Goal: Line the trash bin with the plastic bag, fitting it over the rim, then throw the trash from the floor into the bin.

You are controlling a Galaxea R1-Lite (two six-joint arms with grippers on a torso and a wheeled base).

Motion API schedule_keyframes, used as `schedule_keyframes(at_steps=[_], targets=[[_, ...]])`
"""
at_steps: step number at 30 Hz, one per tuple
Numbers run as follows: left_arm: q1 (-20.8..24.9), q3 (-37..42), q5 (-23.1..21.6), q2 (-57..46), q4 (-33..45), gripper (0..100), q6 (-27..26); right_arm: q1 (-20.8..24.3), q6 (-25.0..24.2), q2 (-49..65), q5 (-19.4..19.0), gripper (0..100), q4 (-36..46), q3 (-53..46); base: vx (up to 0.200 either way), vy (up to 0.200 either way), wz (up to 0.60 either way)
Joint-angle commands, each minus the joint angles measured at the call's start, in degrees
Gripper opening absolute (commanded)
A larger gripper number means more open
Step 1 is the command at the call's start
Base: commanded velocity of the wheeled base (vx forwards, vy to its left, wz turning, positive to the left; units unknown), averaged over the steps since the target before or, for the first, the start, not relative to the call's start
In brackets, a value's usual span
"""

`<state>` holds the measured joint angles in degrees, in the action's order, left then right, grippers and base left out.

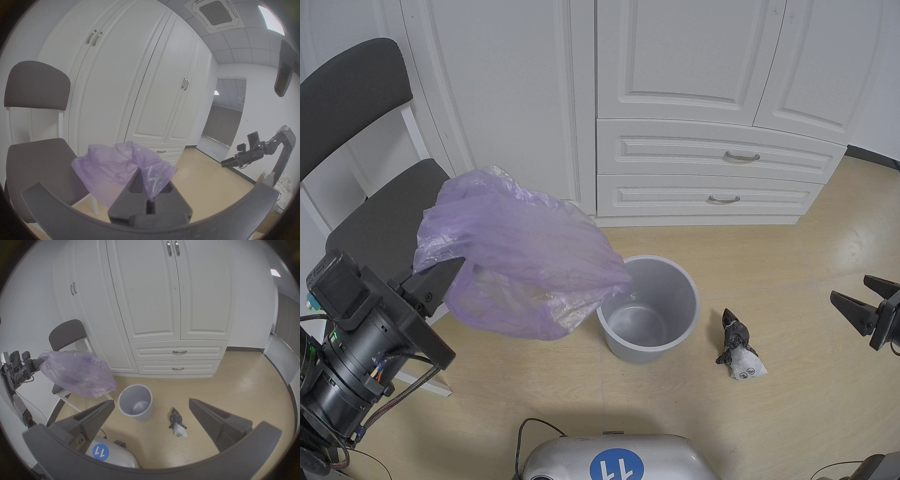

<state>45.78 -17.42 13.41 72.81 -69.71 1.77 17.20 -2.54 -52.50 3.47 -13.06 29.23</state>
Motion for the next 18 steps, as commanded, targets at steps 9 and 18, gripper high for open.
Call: schedule_keyframes(at_steps=[9, 18], targets=[[5.0, 1.2, -1.5, -2.1, -0.6, 0, 0.1, 3.4, -3.4, -8.1, 0.1, 100, -5.0, -2.3, 0.0, 0.0, 0.0], [7.0, -1.2, -3.6, -1.4, -1.7, 0, 2.0, 11.5, -5.6, -13.6, 0.0, 100, -9.4, -7.9, 0.0, 0.0, 0.0]])
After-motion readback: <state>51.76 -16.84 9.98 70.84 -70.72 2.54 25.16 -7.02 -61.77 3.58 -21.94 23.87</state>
